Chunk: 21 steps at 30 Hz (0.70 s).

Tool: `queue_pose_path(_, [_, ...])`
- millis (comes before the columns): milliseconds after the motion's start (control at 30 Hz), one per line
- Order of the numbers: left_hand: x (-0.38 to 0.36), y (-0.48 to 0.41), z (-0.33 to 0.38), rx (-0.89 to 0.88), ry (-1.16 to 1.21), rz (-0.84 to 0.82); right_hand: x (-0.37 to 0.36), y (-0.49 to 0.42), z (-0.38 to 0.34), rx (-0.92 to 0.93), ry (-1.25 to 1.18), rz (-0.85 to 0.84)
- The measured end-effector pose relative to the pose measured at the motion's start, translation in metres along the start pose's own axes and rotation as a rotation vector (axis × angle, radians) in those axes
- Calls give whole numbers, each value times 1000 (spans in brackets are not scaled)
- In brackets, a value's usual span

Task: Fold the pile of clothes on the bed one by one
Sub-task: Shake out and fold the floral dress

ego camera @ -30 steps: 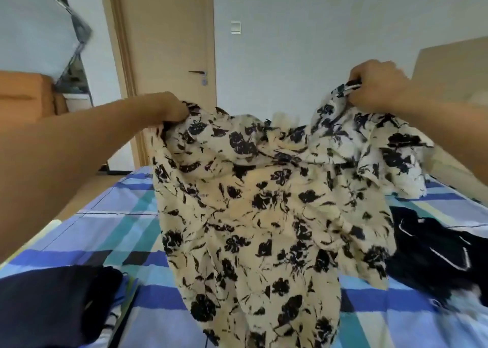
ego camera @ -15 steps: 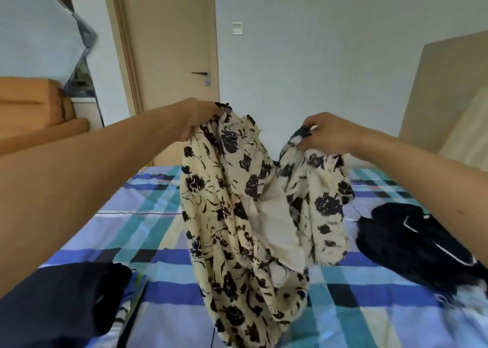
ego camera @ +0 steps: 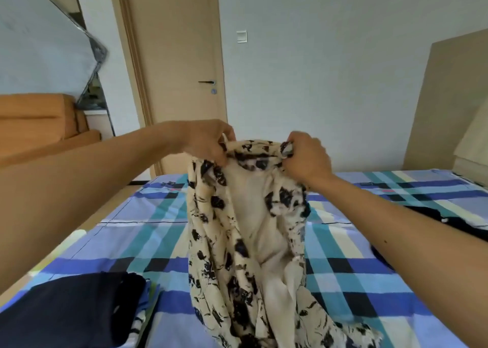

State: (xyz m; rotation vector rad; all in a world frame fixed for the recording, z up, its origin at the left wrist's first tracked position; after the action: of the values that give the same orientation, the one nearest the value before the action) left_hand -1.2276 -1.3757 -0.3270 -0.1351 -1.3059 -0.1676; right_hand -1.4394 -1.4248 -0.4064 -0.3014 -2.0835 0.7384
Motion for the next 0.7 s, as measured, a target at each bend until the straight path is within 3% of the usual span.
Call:
queue_pose_path(100, [-17, 0, -7, 75, -292, 194, 29, -11, -9, 118, 347, 163])
queue_pose_path(200, [-20, -4, -8, 67, -260, 358, 45, -22, -12, 152, 407, 243])
queue_pose_path(267, [-12, -6, -6, 34, -77, 403, 47, -24, -11, 147, 318, 251])
queue_pose_path(400, [-10, -7, 7, 54, 496, 319, 35, -23, -15, 139, 136, 162])
queue_pose_path(500, [-15, -10, 10, 78, 747, 248, 29, -24, -17, 104, 42, 113])
queue_pose_path(600, [-13, -9, 9, 48, 865, 246, 29, -24, -11, 32, -48, 86])
queue_pose_path(700, [-30, -1, 15, -30, 714, 112, 28, -25, -10, -7, -134, 69])
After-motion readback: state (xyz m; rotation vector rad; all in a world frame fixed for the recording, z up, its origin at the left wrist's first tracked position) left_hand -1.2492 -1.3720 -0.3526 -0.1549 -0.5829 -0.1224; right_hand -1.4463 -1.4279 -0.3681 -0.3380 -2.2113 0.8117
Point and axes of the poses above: each hand's wrist, its own y-axis away from the middle knuckle, its own x-axis out of the back of the hand, z = x × y, the point moved 2 cm from there along -y, towards the middle knuckle, and after that the axes turned 5 degrees about x, right-handed, at the moved point
